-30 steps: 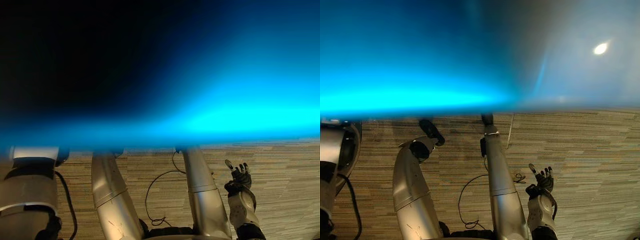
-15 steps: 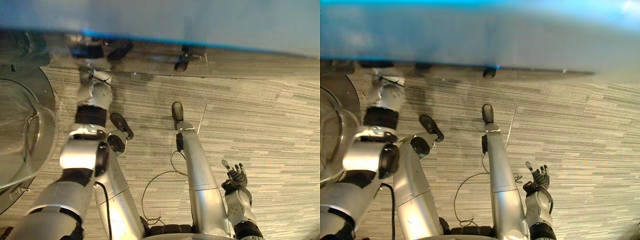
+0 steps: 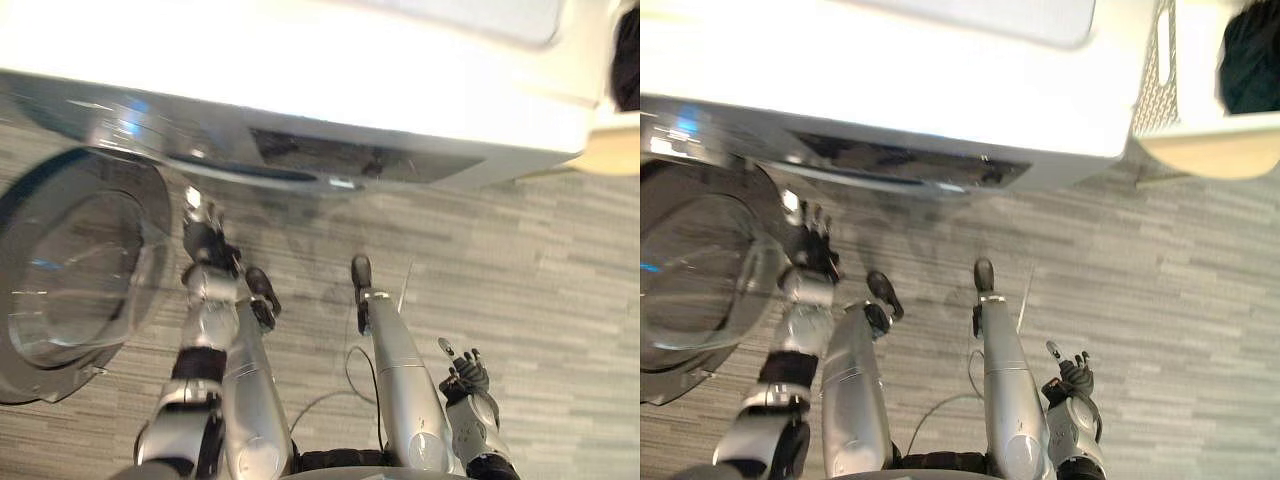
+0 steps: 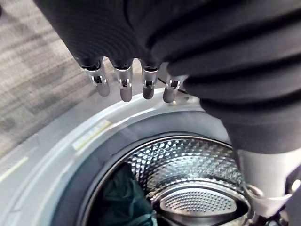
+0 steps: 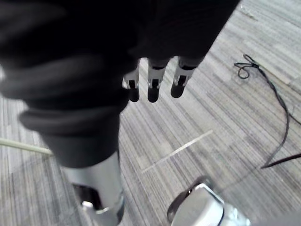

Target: Pick up the laundry basket with both hands and put the clothes into the washing machine.

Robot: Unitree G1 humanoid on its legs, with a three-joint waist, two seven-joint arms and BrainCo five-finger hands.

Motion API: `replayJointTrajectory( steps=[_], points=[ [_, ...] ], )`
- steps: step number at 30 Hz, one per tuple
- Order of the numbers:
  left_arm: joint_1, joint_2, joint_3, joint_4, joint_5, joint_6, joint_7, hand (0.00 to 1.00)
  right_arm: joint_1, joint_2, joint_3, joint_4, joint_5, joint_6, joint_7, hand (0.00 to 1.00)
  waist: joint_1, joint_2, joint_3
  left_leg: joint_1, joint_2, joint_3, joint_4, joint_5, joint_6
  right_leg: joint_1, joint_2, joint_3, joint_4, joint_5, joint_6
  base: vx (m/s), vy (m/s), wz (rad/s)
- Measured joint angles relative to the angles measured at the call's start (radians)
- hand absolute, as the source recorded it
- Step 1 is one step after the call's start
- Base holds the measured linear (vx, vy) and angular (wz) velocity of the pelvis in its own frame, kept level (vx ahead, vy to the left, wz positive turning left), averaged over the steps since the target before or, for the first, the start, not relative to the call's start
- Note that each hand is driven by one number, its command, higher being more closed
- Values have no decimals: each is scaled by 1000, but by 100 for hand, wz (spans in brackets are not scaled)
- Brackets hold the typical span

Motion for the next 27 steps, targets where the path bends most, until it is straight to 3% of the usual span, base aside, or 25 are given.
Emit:
replayJointTrajectory(
  steps=[3, 5, 6, 9, 11, 15, 16, 19, 21, 23, 24, 25, 27],
  points=[
    [72, -31, 9, 149, 113, 45, -36, 0, 14, 2, 1, 34, -2, 13, 15, 0, 18, 9, -66, 100, -22, 21, -58, 2, -3, 94, -20, -2, -54, -1, 2, 163, 50, 11],
    [94, -58, 92, 270, 159, 67, -58, 0, 13, 0, -6, 60, -2, 24, 29, 0, 17, 19, -128, 126, -36, 21, -86, 7, -7, 123, -32, -6, -81, 1, 7, 109, 29, 13],
    [94, -70, 191, 374, 248, 93, -63, 0, 14, 2, -34, 84, -3, 33, 35, 0, 15, 19, -167, 186, -52, 26, -147, 26, -8, 183, -51, -12, -131, 8, 15, 106, 17, 18],
    [100, -70, 278, 468, 335, 121, -73, 0, 26, 1, -120, 141, -37, 54, 59, 0, 15, 20, -226, 315, -84, 32, -256, 59, -18, 305, -64, -31, -212, 17, 17, 122, -12, 23],
    [132, -54, 310, 514, 398, 140, -74, 0, 28, 1, -193, 208, -62, 64, 81, 0, 15, 19, -301, 396, -98, 41, -338, 83, -34, 365, -63, -30, -258, 20, 12, 136, -47, -3],
    [131, -59, 318, 533, 460, 147, -73, 0, 32, 2, -304, 276, -81, 80, 93, 0, 14, 31, -323, 470, -77, 54, -352, 91, -47, 434, -39, -27, -266, 20, 6, 94, -71, -11],
    [125, -66, 319, 531, 461, 147, -73, 0, 33, 7, -310, 280, -83, 81, 93, 0, 15, 33, -320, 469, -59, 52, -310, 81, -58, 448, -24, -25, -261, 17, 0, 23, -91, -19],
    [115, -72, 318, 517, 387, 142, -70, 0, 19, 8, -289, 281, -105, 80, 91, 0, 16, 30, -313, 409, -8, -1, -91, 63, -38, 475, -1, -18, -230, -5, -32, -57, -70, -15],
    [103, -83, 308, 518, 342, 144, -68, 0, 8, 0, -277, 273, -116, 80, 85, 0, 14, 32, -308, 397, -24, -81, -67, 37, -49, 468, 4, 3, -210, -17, -30, -121, 23, -17],
    [100, -115, 287, 521, 335, 144, -66, 0, -21, -9, -252, 266, -125, 72, 71, 0, 21, 63, -316, 429, -100, -196, -155, -38, -58, 422, 14, 68, -203, -13, -19, -96, 179, -65],
    [106, -117, 274, 522, 338, 144, -64, 0, -31, -10, -242, 267, -126, 70, 72, 0, 21, 67, -317, 447, -114, -205, -206, -59, -56, 410, 18, 91, -204, -7, -8, -56, 181, -96],
    [106, -105, 264, 528, 349, 141, -63, 0, -43, 3, -222, 274, -130, 71, 72, 0, 21, 55, -319, 466, -151, -181, -255, -60, -50, 399, 7, 143, -226, 15, 9, -45, 136, -97],
    [111, -88, 240, 549, 356, 140, -52, 0, -38, 21, -213, 287, -156, 74, 72, 0, 36, 45, -319, 497, -172, -120, -301, -46, -22, 414, -9, 219, -318, 88, 26, -51, 168, -108]
  ],
)
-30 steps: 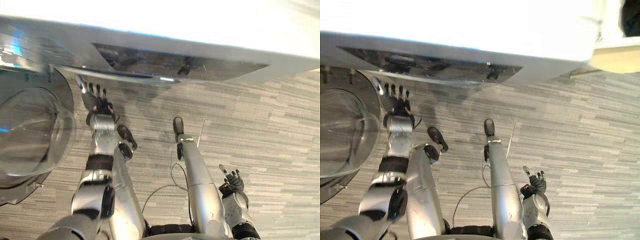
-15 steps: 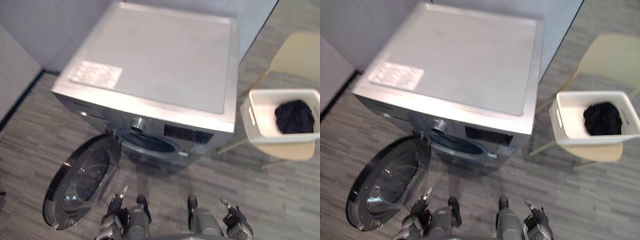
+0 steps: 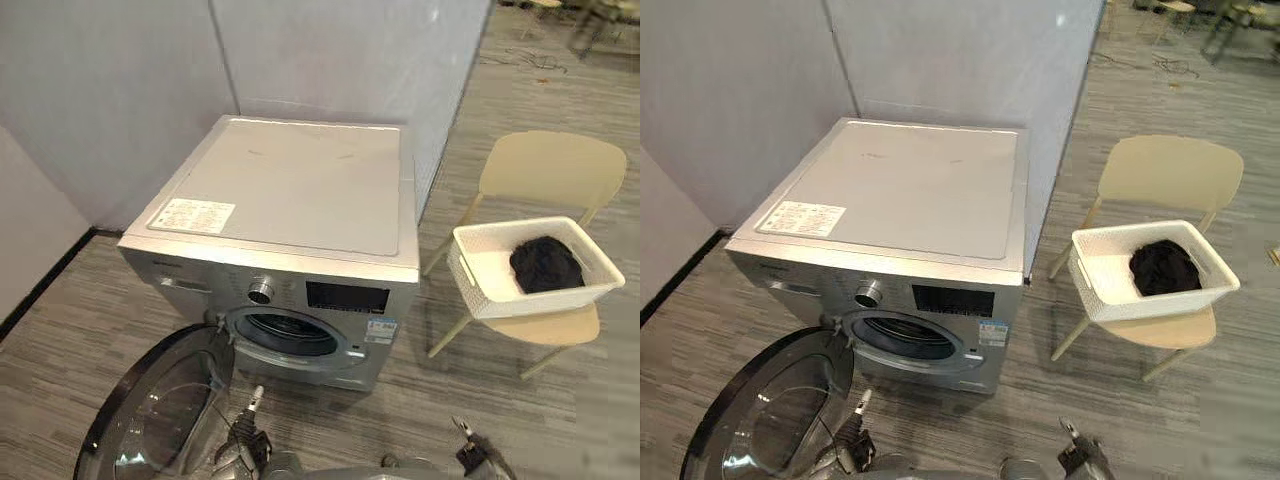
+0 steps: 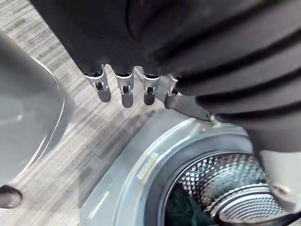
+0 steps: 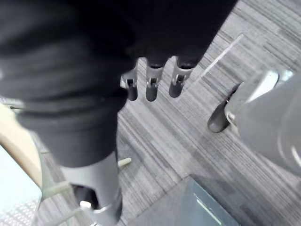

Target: Pick up the laundry basket with both hands and put the clothes into the washing machine.

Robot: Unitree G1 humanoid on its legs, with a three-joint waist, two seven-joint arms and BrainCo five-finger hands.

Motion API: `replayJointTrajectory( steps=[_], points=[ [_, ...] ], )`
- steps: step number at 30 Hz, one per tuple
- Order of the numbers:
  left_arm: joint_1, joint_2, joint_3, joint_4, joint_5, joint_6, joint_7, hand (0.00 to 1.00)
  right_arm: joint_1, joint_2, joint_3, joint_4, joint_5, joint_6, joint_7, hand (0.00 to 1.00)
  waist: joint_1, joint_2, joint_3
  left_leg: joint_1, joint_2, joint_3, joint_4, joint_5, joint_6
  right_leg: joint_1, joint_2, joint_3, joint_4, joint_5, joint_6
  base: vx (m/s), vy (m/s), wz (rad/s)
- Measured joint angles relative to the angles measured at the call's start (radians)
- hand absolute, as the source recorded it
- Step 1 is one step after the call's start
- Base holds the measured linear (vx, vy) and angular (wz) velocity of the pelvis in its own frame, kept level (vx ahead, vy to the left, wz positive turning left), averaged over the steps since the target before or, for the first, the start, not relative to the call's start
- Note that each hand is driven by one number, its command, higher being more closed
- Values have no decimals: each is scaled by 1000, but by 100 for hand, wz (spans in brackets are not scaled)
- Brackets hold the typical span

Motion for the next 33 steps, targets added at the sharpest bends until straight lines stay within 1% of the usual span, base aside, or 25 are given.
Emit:
replayJointTrajectory(
  steps=[1, 3, 4, 6, 8, 9, 10, 12, 13, 14, 15, 16, 19, 20, 21, 22, 23, 24, 25, 26, 27, 28, 30, 32, 33],
  points=[
    [4, 7, -3, 15, 3, -1, 0, 0, 8, -1, -3, -2, -1, -2, -1, 0, 2, 0, -1, 9, -6, 12, -15, 4, 4, 9, -9, 7, -30, 20, 4, -6, 186, -72],
    [4, 34, -18, 59, 55, 3, -1, 0, 62, -18, -4, 0, -9, -2, 1, 0, -25, -15, -26, 36, -45, 39, -96, 32, 13, 24, -46, 20, -112, 60, 4, 67, 147, -27],
    [4, 37, -18, 68, 75, 6, -1, 0, 76, -21, -8, 0, -9, -1, 2, 0, -25, -16, -27, 41, -49, 45, -106, 36, 13, 23, -49, 20, -118, 66, 7, 122, 91, -42],
    [7, 45, -16, 81, 136, 12, -2, 0, 104, -26, -23, 14, -15, 1, 8, 0, -23, -14, -24, 64, -41, 96, -121, 51, 24, -24, -37, -35, -74, 80, 13, 123, 38, -67],
    [2, 45, -8, 81, 152, 18, -1, 0, 93, -39, -20, 20, -42, 5, 19, 0, -21, 6, -8, 70, -10, 159, -122, 55, 29, -109, -17, -167, 32, 98, -19, 75, -2, -90],
    [-2, 41, -7, 80, 151, 18, -1, 0, 93, -41, -20, 20, -52, 7, 20, 0, -20, 7, 2, 83, -10, 178, -124, 55, 29, -124, -19, -211, 68, 91, -30, 34, -32, -88],
    [-4, 34, -3, 75, 150, 17, 0, 0, 95, -42, -21, 20, -74, 10, 21, 0, -25, 11, 19, 123, -13, 202, -130, 55, 29, -129, -24, -265, 126, 70, -62, 33, -37, -64],
    [-6, 27, 3, 66, 142, 16, 0, 0, 104, -51, -26, 20, -81, 20, 23, 0, -36, 27, 28, 162, -2, 205, -135, 55, 30, -146, -22, -291, 193, 66, -61, 29, -58, -32],
    [-5, 21, 0, 57, 136, 12, 1, 0, 106, -53, -31, 19, -84, 29, 27, 0, -49, 37, 31, 172, 0, 204, -145, 55, 30, -173, -54, -323, 280, 0, -91, 19, -92, 24],
    [-5, 27, 0, 52, 120, 5, 2, 0, 122, -45, -50, 22, -84, 37, 36, 0, -54, 26, 35, 196, -4, 199, -167, 54, 29, -183, -108, -338, 350, -38, -71, 22, -136, 36],
    [-7, 34, -1, 50, 108, 5, 3, 0, 136, -36, -74, 28, -83, 43, 40, 0, -53, 21, 36, 205, 0, 197, -173, 55, 21, -186, -149, -335, 362, -48, -58, 48, -192, 20],
    [8, 49, -2, 50, 107, 5, 4, 0, 139, -26, -104, 41, -80, 50, 44, 0, -47, 10, 36, 215, 20, 201, -170, 53, -11, -184, -199, -331, 339, -48, -47, 77, -297, -4],
    [44, 80, -1, 50, 113, 6, 3, 0, 138, -17, -153, 79, -78, 50, 47, 0, -48, -27, 27, 236, 39, 199, -161, 40, -71, -153, -232, -322, 262, -15, -8, 89, -319, -18],
    [55, 93, 2, 55, 117, 9, 3, 0, 130, -32, -186, 112, -79, 52, 53, 0, -50, -29, 23, 252, 74, 199, -151, 25, -106, -136, -202, -333, 273, -68, 63, 122, -448, -22],
    [61, 80, 3, 58, 123, 9, 1, 0, 134, -49, -206, 116, -79, 51, 57, 0, -53, -9, 19, 253, 112, 187, -146, 29, -110, -141, -164, -340, 288, -100, 36, 222, -515, -39],
    [63, 60, 4, 59, 123, 8, 0, 0, 127, -72, -229, 120, -81, 50, 58, 0, -50, 17, 13, 265, 140, 164, -134, 59, -139, -163, -134, -334, 345, -131, 11, 235, -509, -39],
    [63, 46, 19, 60, 121, 9, 1, 0, 113, -93, -244, 128, -82, 51, 60, 0, -57, 5, 22, 255, 148, 124, -92, 88, -135, -172, -118, -327, 389, -159, -5, 199, -445, -36],
    [60, 38, 30, 60, 118, 9, 1, 0, 112, -101, -245, 128, -82, 50, 61, 0, -62, 5, 22, 237, 156, 100, -54, 101, -118, -166, -114, -330, 396, -171, -15, 127, -467, -10],
    [53, 31, 43, 58, 99, 8, 2, 0, 110, -114, -245, 129, -84, 49, 60, 0, -65, 3, 22, 184, 178, 57, 73, 135, -72, -139, -98, -333, 388, -187, -31, 124, -406, -2],
    [53, 34, 64, 53, 80, 6, 2, 0, 104, -121, -238, 129, -87, 47, 59, 0, -66, -1, 26, 112, 210, 37, 236, 192, 23, -99, -80, -335, 358, -188, -49, 115, -345, -11],
    [54, 34, 78, 53, 70, 6, 3, 0, 101, -118, -234, 127, -87, 45, 58, 0, -62, -1, 28, 83, 220, 31, 315, 210, 70, -77, -74, -331, 339, -189, -56, 73, -213, -34],
    [56, 33, 80, 51, 56, 4, 3, 0, 96, -124, -217, 122, -87, 42, 57, 0, -50, 1, 29, 47, 218, 25, 416, 190, 84, -49, -54, -320, 311, -190, -79, 65, -158, -50],
    [57, 34, 72, 45, 46, 1, 3, 0, 73, -138, -151, 102, -78, 30, 56, 0, -38, 4, 32, -39, 104, -7, 515, 113, 61, 11, -19, -287, 238, -171, -110, 107, -131, -59],
    [53, 36, 57, 40, 44, 1, 1, 0, 56, -138, -117, 95, -77, 24, 57, 0, -34, 7, 41, -63, 18, 14, 446, 59, 61, 43, -1, -267, 207, -164, -121, 157, -11, -58],
    [54, 40, 40, 32, 48, 2, 0, 0, 47, -126, -98, 87, -77, 25, 57, 0, -19, 1, 39, -47, -15, 30, 359, 34, 61, 49, 3, -240, 199, -168, -119, 188, 15, -57]
  ],
)
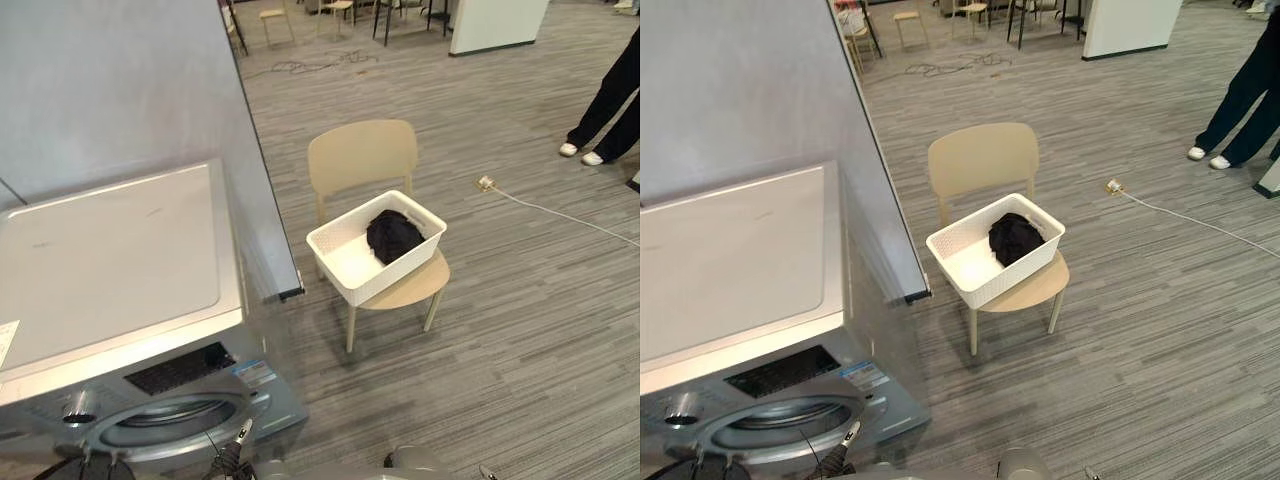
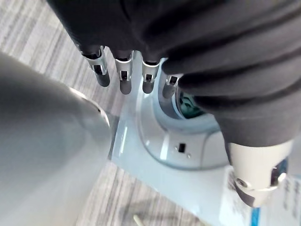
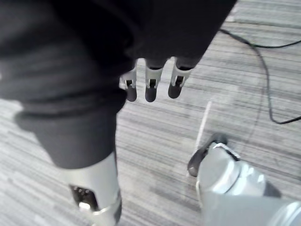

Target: Pick up the laundry basket with both hands and put the clothes into the washing machine.

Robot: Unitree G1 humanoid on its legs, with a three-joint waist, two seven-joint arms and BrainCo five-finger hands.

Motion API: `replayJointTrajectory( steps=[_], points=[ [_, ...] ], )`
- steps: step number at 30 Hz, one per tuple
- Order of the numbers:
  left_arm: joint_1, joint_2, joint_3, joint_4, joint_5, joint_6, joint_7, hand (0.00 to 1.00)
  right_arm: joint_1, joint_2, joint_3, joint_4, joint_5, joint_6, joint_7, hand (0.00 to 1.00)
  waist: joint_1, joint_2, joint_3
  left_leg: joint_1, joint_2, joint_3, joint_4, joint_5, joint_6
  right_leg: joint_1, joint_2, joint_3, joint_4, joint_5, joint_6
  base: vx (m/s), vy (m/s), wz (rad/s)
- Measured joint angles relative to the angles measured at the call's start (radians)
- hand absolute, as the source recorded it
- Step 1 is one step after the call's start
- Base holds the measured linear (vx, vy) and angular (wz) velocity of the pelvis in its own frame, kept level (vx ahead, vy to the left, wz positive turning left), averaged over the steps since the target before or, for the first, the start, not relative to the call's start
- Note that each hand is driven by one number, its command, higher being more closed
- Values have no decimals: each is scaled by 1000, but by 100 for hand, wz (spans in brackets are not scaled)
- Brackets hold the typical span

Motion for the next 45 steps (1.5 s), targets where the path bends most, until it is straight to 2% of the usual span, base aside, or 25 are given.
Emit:
replayJointTrajectory(
  steps=[3, 4, 5, 6, 7, 9, 10, 12, 13, 16, 18, 19, 20, 21, 22, 23, 25, 28, 29, 30, 32, 34, 36, 43, 45],
  points=[
    [-12, -4, -14, -6, 25, 2, -1, 0, -8, 23, 30, -52, -1, 0, -1, 0, -2, 4, 14, -5, -61, -44, -192, -20, 1, 2, -7, 48, -35, -2, 5, 255, 68, -23],
    [-15, -2, -2, -8, 24, 1, 2, 0, -33, 22, 27, -46, 0, -1, -1, 0, 1, 1, 33, -23, -112, -104, -312, 4, -24, 5, -32, 69, -44, -8, 27, 210, 132, -34],
    [-14, -1, 0, -4, 23, 1, 6, 0, -37, 22, 30, -38, 0, 0, -1, 0, 9, 13, 36, -13, -113, -96, -364, 69, -35, 8, -31, 88, -35, -21, 46, 216, 140, -50],
    [-13, 0, 8, 0, 21, 6, 10, 0, -39, 28, 40, -37, 0, 0, -1, 0, 16, 9, 37, 4, -122, -83, -360, 53, -1, 11, -33, 107, -15, -36, 61, 222, 121, -61],
    [-8, 12, 29, 38, 23, 30, 25, 0, -41, 41, 59, -38, 3, -1, 5, 0, 21, 17, 35, 32, -135, -49, -354, 9, 19, 21, -48, 140, 37, -51, 91, 329, 199, -69],
    [40, 13, 40, 37, 22, 30, 21, 0, -32, 73, 78, -67, 7, -1, 9, 0, 23, -2, 42, 89, -153, -8, -360, -31, 35, -84, -54, 153, 311, -62, 208, 351, 179, -56],
    [80, 11, 35, 24, 25, 40, 8, 0, -16, 89, 95, -102, 9, -1, 12, 0, 20, 2, 51, 131, -157, 3, -358, -45, 45, -212, -57, 135, 635, 3, 285, 275, 63, 7],
    [82, 19, 31, 13, 25, 44, 16, 0, -2, 96, 98, -147, 20, -2, 17, 0, -1, -11, 70, 179, -157, -36, -412, -14, 8, -321, -71, 70, 871, 8, 254, 287, -34, 65],
    [82, 22, 32, 14, 25, 45, 21, 0, 2, 94, 97, -148, 19, -1, 19, 0, 0, -17, 74, 205, -154, -43, -434, -6, 2, -336, -86, 51, 876, 2, 233, 277, -129, 83],
    [87, 34, 32, 18, 26, 62, 51, 0, 24, 92, 87, -149, 18, -1, 23, 0, 3, -28, 68, 281, -132, -84, -485, -5, -16, -354, -210, 40, 598, -11, 161, 238, -231, 66],
    [89, 31, 32, 18, 18, 70, 59, 0, 57, 98, 57, -145, 36, 2, 25, 0, -1, -23, 54, 281, -103, -113, -478, -29, -53, -312, -243, 134, 327, 28, 128, 161, -339, 52],
    [89, 32, 33, 18, 17, 71, 64, 0, 82, 108, 31, -139, 41, 3, 26, 0, -2, -38, 39, 281, -89, -132, -467, -44, -77, -284, -255, 171, 213, 69, 132, 290, -598, 48],
    [107, 40, 43, 17, 13, 76, 68, 0, 132, 122, -13, -105, 42, 6, 27, 0, -5, -59, 13, 283, -67, -157, -451, -73, -124, -242, -285, 163, 99, 171, 191, 256, -515, 40],
    [106, 37, 67, 21, 13, 78, 87, 0, 143, 114, -42, -85, 42, 14, 27, 0, -3, -40, 13, 292, -43, -162, -446, -84, -140, -240, -275, 144, 113, 139, 271, 267, -525, 40],
    [112, -3, 85, 19, 13, 74, 84, 0, 162, 94, -98, -58, 39, 26, 23, 0, -8, 13, -10, 302, 21, -159, -445, -71, -147, -242, -222, 90, 158, 83, 232, 209, -366, 29],
    [112, -20, 111, 15, 13, 73, 84, 0, 181, 87, -131, -58, 38, 31, 19, 0, -12, 21, -13, 315, 43, -136, -444, -34, -150, -238, -206, 73, 203, 42, 211, 274, -575, 40],
    [124, -26, 121, 11, 8, 54, 65, 0, 189, 67, -162, -58, 36, 44, 20, 0, -31, 19, -13, 295, 83, -131, -348, 26, -147, -201, -185, 31, 233, -3, 173, 174, -474, 32],
    [116, -19, 128, -8, -12, 21, 24, 0, 158, 42, -174, -34, 37, 38, 22, 0, -31, 3, -17, 149, 182, -61, -63, 170, -4, -109, -137, -24, 171, -7, 121, 91, -360, 18],
    [113, -14, 127, -5, -15, 21, 18, 0, 133, 21, -171, -20, 38, 36, 21, 0, -23, -1, -17, 118, 190, -41, -7, 169, 4, -74, -123, -41, 134, 6, 97, 87, -282, 12],
    [112, -14, 126, -4, -14, 21, 18, 0, 129, 14, -168, -20, 38, 32, 21, 0, -23, -1, -17, 100, 180, -32, 7, 163, 1, -56, -119, -57, 110, 15, 83, 72, -159, 29],
    [116, -10, 109, 0, -15, 20, 18, 0, 104, -4, -160, -7, 38, 17, 21, 0, -23, -4, -18, 74, 85, -25, -51, 81, -60, -6, -112, -108, 35, 45, 66, 62, -68, 46],
    [106, 7, 79, 22, -14, 23, 16, 0, 73, -11, -146, 0, 39, 17, 18, 0, -20, -7, -21, 158, 30, -26, -320, 57, -68, 31, -104, -142, -51, 76, 72, 95, -50, 47],
    [97, 2, 72, 41, -7, 26, 11, 0, 61, -23, -147, -21, 44, 11, 10, 0, -23, 17, -36, 200, 11, -57, -505, 74, -78, 20, -93, -169, -83, 102, 79, 136, 14, 50],
    [55, 9, 75, 53, 6, 27, 23, 0, 42, 65, -36, -116, 111, -20, 4, 0, -4, -5, -27, 218, -52, -83, -531, 85, -47, 30, -155, -175, -45, 76, 113, 69, 74, 20],
    [47, 8, 67, 21, 4, 25, 23, 0, 81, 91, 11, -181, 117, -24, 4, 0, -5, -25, -17, 233, -85, -97, -518, 45, -14, -51, -217, -138, 183, 32, 151, -7, 29, 19]
  ],
)
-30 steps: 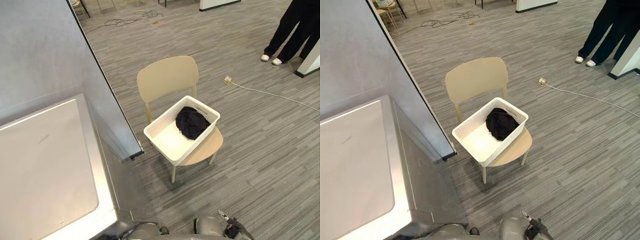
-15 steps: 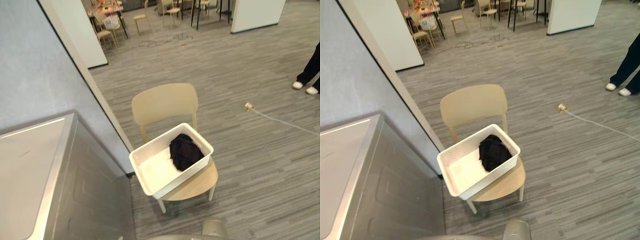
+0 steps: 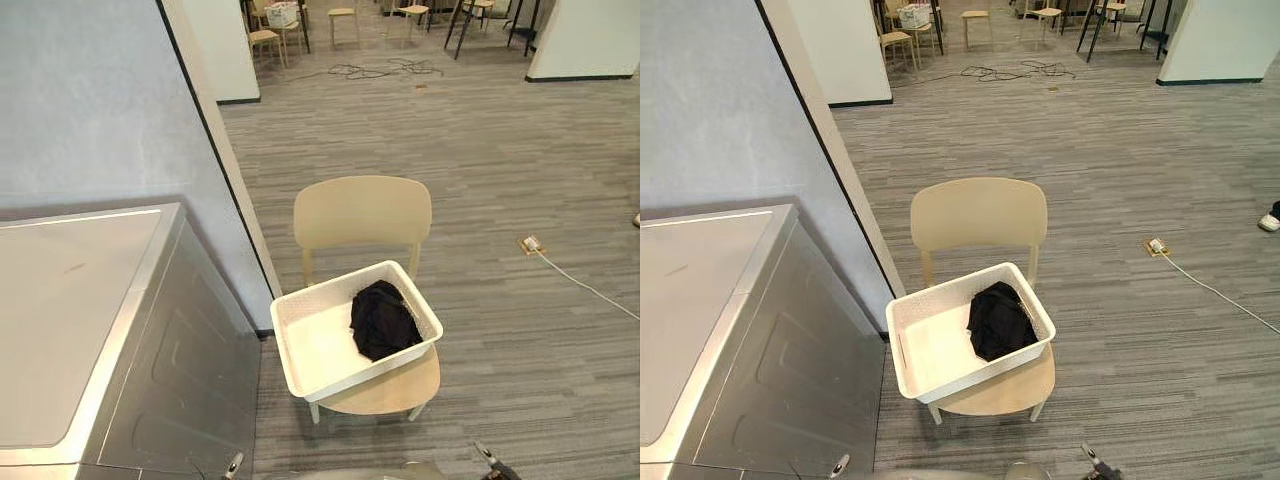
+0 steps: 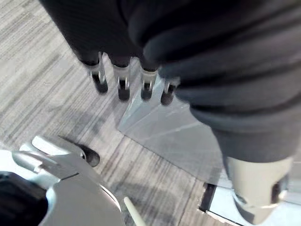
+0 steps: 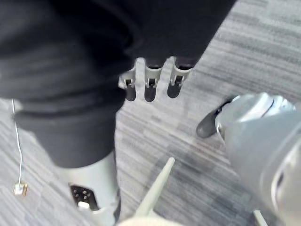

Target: Pick up the laundry basket with both hands and put the clothes into the washing machine.

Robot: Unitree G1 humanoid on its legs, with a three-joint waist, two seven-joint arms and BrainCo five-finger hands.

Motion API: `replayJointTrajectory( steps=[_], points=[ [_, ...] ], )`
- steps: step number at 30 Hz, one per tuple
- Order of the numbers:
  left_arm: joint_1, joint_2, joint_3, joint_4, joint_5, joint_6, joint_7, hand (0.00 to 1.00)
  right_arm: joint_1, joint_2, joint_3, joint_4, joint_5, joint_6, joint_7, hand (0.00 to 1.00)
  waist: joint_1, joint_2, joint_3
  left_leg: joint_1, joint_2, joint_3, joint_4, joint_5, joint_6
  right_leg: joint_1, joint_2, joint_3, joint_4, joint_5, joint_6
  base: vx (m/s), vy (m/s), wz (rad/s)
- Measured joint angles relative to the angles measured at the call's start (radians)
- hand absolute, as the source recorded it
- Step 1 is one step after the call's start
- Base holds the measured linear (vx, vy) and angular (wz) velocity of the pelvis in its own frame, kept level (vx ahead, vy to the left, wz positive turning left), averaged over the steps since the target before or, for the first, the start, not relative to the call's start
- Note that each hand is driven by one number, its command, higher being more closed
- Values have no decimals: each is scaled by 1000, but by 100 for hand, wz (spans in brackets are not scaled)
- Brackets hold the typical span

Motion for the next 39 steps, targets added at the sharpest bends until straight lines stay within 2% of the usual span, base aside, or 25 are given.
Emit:
replayJointTrajectory(
  steps=[1, 2, 3, 5, 7, 8, 9, 10, 11, 12, 13, 14, 16, 18, 20, 22, 24, 25, 29, 32, 35, 39],
  points=[
    [0, -4, -3, -8, 0, 0, 0, 0, 12, 7, 11, -15, 0, 0, 0, 0, -2, -3, 2, 2, -7, 0, 14, -10, 4, -48, -10, 31, 104, 12, 12, -32, 2, 23],
    [-7, 0, -7, -13, 0, -1, -1, 0, 35, 24, 34, -44, 0, 2, 1, 0, -4, -14, 8, 10, -16, -10, 40, -28, 6, -133, -13, 92, 283, 87, 19, -4, -4, 28],
    [-7, 6, -7, -27, 1, 0, -1, 0, 59, 36, 49, -56, 0, 2, 1, 0, -16, -22, 9, 18, -14, -20, 50, -38, 3, -193, -6, 123, 397, 184, 2, 24, -2, 31],
    [-10, -2, -8, -45, 1, 0, 0, 0, 80, 42, 69, -88, 0, 2, -3, 0, -24, -22, 13, 18, 2, -32, 54, -39, 4, -251, 27, 164, 464, 284, 1, 65, -43, 10],
    [-26, 0, -6, -48, 2, 0, 2, 0, 81, 49, 69, -102, 1, 1, -5, 0, -25, -24, 17, 10, 12, -34, 56, -38, -2, -270, 26, 196, 485, 205, -13, 92, -124, 4],
    [-45, -9, -5, -49, 3, -1, 1, 0, 90, 49, 65, -120, 1, 1, -8, 0, -23, -40, 21, 7, 18, -42, 57, -39, -19, -259, 22, 221, 429, 118, -45, 123, -187, 18],
    [-62, -4, -5, -47, 3, -2, 2, 0, 108, 49, 59, -130, 2, -2, -15, 0, -19, -46, 24, 4, 35, -60, 61, -38, -41, -219, 25, 249, 308, 73, -49, 130, -210, 24],
    [-64, -2, -5, -48, 6, -2, 1, 0, 117, 51, 57, -131, 2, -4, -19, 0, -22, -50, 24, 5, 41, -70, 62, -37, -50, -186, 25, 268, 228, 72, -50, 108, -278, 49],
    [-63, -1, 12, -48, 15, -2, 1, 0, 139, 57, 39, -127, 1, -6, -22, 0, -29, -58, 17, 1, 54, -99, 60, -40, -71, -96, 25, 296, 98, 28, 23, 84, -268, 57],
    [-62, -4, 14, -48, 22, -3, 1, 0, 149, 60, 21, -127, 1, -6, -22, 0, -32, -68, 6, 3, 61, -117, 50, -37, -75, -58, 22, 279, 54, -10, 42, 98, -357, 61],
    [-63, -17, 19, -47, 26, -3, 1, 0, 156, 61, -18, -126, 1, -6, -22, 0, -27, -49, 0, 7, 85, -120, 19, -23, -99, -22, 24, 232, -16, -62, 51, 108, -336, 41],
    [-62, -37, 42, -46, 33, -2, 1, 0, 147, 52, -45, -125, 1, -3, -23, 0, -26, -22, 4, 12, 112, -121, -3, -5, -125, -14, 48, 195, -37, -73, 36, 102, -312, 34],
    [-53, -58, 50, -46, 38, -2, 1, 0, 147, 36, -54, -127, 0, 3, -25, 0, -26, 6, -10, 14, 144, -121, -21, 33, -149, -5, 74, 154, -26, -76, 30, 63, -266, 42],
    [-49, -66, 50, -47, 35, -2, 1, 0, 145, 43, -51, -202, 0, 8, -27, 0, -29, 12, -16, 12, 177, -118, -38, 70, -166, 24, 97, 109, -47, -82, 13, -7, -246, 50],
    [-41, -67, 49, -51, 35, -2, 1, 0, 147, 49, -47, -380, 0, 4, -46, 0, -37, 17, -27, -6, 205, -118, -53, 84, -179, 24, 114, 78, -70, -85, -16, -49, -103, 41],
    [-31, -69, 36, -60, 40, -1, 2, 0, 162, 49, -37, -546, 0, -1, -61, 0, -48, 16, -32, -22, 211, -117, -57, 93, -174, 24, 117, 63, -83, -83, -23, -56, -37, 34],
    [-23, -68, 19, -75, 52, -1, 5, 0, 205, 54, -13, -814, -6, -26, -86, 0, -51, 15, -36, -40, 211, -117, -67, 103, -182, 24, 111, 40, -98, -79, -19, -66, 6, 29],
    [-19, -65, 7, -77, 59, -1, 6, 0, 214, 57, -7, -872, -13, -28, -88, 0, -51, 14, -38, -44, 209, -117, -69, 105, -180, 25, 111, 34, -105, -75, -18, -46, 15, 13],
    [13, -50, -58, -92, 126, -2, 20, 0, 226, 82, 39, -1184, -141, -55, -108, 0, -53, 5, -67, -63, 190, -115, -68, 107, -177, 36, 95, 29, -161, -34, -10, -2, 62, 3],
    [15, -39, -112, -94, 178, -3, 20, 0, 211, 73, 81, -1276, -219, -74, -103, 0, -54, 4, -81, -84, 180, -116, -68, 108, -175, 41, 89, 29, -200, -11, -2, -12, 60, 3],
    [10, -25, -167, -91, 198, -6, 14, 0, 155, 20, 129, -1286, -282, -88, -76, 0, -54, 8, -85, -101, 175, -118, -68, 113, -168, 42, 89, 31, -242, 22, 2, 25, 43, -2],
    [-12, 9, -240, -57, 199, -21, -8, 0, 61, -152, 265, -1185, -331, -90, -5, 0, -53, 15, -80, -137, 171, -122, -70, 123, -155, 47, 92, 26, -332, 84, 8, -10, 46, -1]
  ],
)
